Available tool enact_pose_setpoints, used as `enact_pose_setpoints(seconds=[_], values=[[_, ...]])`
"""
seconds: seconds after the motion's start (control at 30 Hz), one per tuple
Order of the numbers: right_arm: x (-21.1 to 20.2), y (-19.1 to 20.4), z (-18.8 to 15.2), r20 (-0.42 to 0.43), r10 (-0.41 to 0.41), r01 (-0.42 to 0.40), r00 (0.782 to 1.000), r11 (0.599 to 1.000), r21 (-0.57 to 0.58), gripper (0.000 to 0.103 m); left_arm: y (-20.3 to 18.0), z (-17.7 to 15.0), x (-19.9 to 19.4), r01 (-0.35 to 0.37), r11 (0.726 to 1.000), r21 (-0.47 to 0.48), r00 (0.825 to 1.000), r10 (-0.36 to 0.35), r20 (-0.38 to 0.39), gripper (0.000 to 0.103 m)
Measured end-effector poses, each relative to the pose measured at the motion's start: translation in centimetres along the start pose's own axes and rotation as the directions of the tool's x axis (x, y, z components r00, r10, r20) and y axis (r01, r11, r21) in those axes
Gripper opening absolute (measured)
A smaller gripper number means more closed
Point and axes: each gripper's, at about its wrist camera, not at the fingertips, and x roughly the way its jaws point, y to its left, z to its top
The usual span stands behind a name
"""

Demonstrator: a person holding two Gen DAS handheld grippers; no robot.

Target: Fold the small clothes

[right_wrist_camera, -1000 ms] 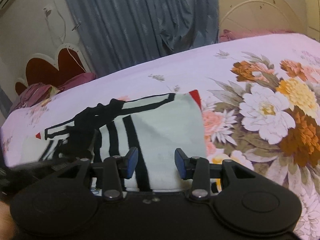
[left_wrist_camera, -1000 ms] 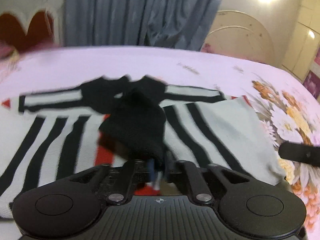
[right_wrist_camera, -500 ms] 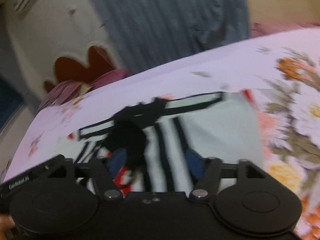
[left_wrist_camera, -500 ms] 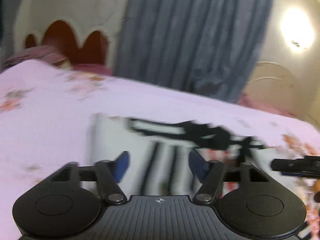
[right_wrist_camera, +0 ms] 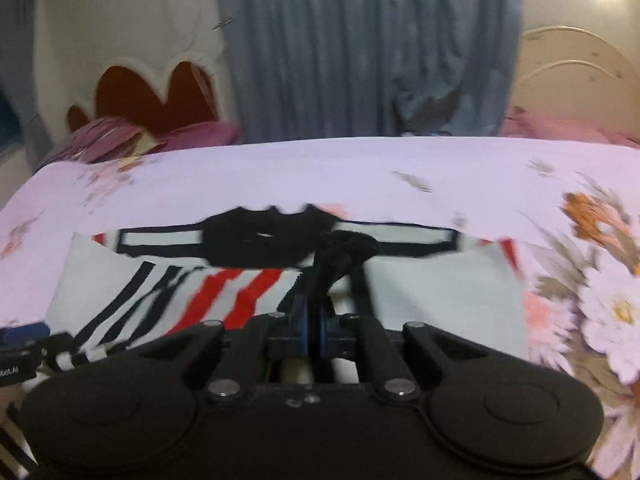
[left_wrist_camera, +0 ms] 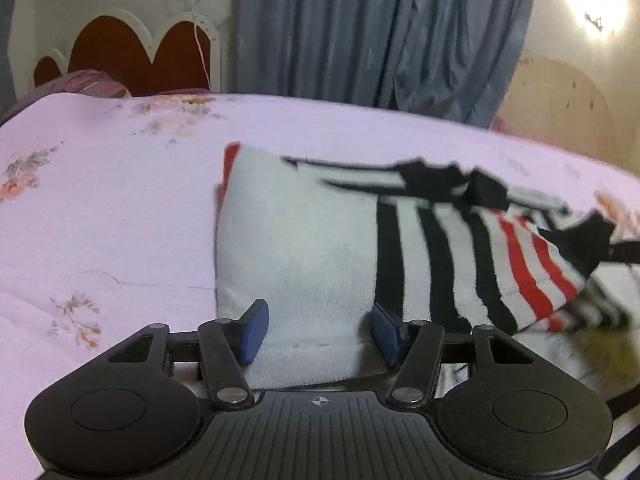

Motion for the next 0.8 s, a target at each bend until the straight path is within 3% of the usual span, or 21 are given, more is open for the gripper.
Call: enact_pose_setpoints(seconds=[0.03,0.1,0.17,0.2,0.23,0.27,0.33,0.4,0.43,0.47,0.57,0.67,0.73,0.77,0.8], values=[[1.0,-0.6,-0.6,-0.050,0.003,-0.002,0.999,1.000,0.027,0.007,-0.2,0.0,0.1,-0.001,1.000,0.009,1.000,0.001,0.001,0.058],[1.1,-1.3,-0.9,-0.051,0.016,-0.012,0.999,0.998,0.066,0.013,0.1,0.2,0.0,0.011,1.000,0.012,1.000,-0.011,-0.013,0.058],[0.3,-1.8,-0.8,-0.009,-0.002,0.003,1.000,0.993,0.114,0.039,0.4,0.8,-0.2,0.025,1.000,0.003,0.999,-0.024,-0.024,0.058],[-0.1,-2.3,-0.7,0.021,-0.005,0.002,1.000,0.991,0.133,0.060,0.5,1.1,0.0,0.035,0.999,0.003,0.999,-0.034,-0.022,0.058],[-0.3,-2.7,-0.5,0.036,-0.003,-0.002,0.999,0.989,0.146,0.064,0.6,1.5,-0.1,0.037,0.999,0.011,0.999,-0.036,-0.012,0.058],[-0.2,-3.1,-0.2,0.032,-0.001,-0.004,0.999,0.988,0.157,0.062,0.6,1.9,0.0,0.035,0.999,0.024,0.999,-0.035,-0.007,0.058],[0.3,-4.0,0.4,0.027,0.008,-0.013,1.000,0.981,0.193,0.045,0.5,2.8,0.9,0.039,0.999,0.038,0.999,-0.038,-0.008,0.058],[0.8,-4.7,0.6,0.035,-0.012,0.005,0.999,0.981,0.192,0.031,0.6,3.6,2.8,0.027,0.999,0.046,0.997,-0.023,-0.075,0.058],[1.4,-4.7,0.8,0.006,-0.060,0.058,0.998,0.984,0.167,0.029,0.7,3.8,3.7,0.025,0.998,0.056,0.994,-0.019,-0.107,0.058],[1.7,-4.4,0.9,-0.001,-0.086,0.085,0.996,0.984,0.154,0.028,0.7,4.4,3.7,0.014,0.998,0.065,0.996,-0.008,-0.090,0.058],[0.9,-3.4,1.6,0.057,-0.037,0.029,0.998,0.991,0.131,0.035,0.9,6.4,2.7,0.048,0.997,0.064,0.999,-0.048,0.006,0.058],[1.9,-2.1,2.3,0.053,-0.020,0.014,0.998,0.994,0.105,0.034,1.1,8.5,4.9,0.029,0.994,0.102,1.000,-0.028,-0.014,0.058],[2.8,-1.8,2.8,0.040,-0.031,0.027,0.999,0.994,0.110,0.035,1.9,9.0,7.9,0.003,0.993,0.115,0.998,0.005,-0.067,0.058],[3.2,-1.6,2.9,0.037,-0.035,0.031,0.999,0.994,0.107,0.035,2.8,8.9,9.4,0.014,0.996,0.085,0.995,-0.006,-0.096,0.065],[3.9,-1.5,3.0,0.027,-0.045,0.042,0.999,0.994,0.103,0.033,3.9,8.9,9.7,0.047,0.999,0.018,0.996,-0.046,-0.074,0.066]])
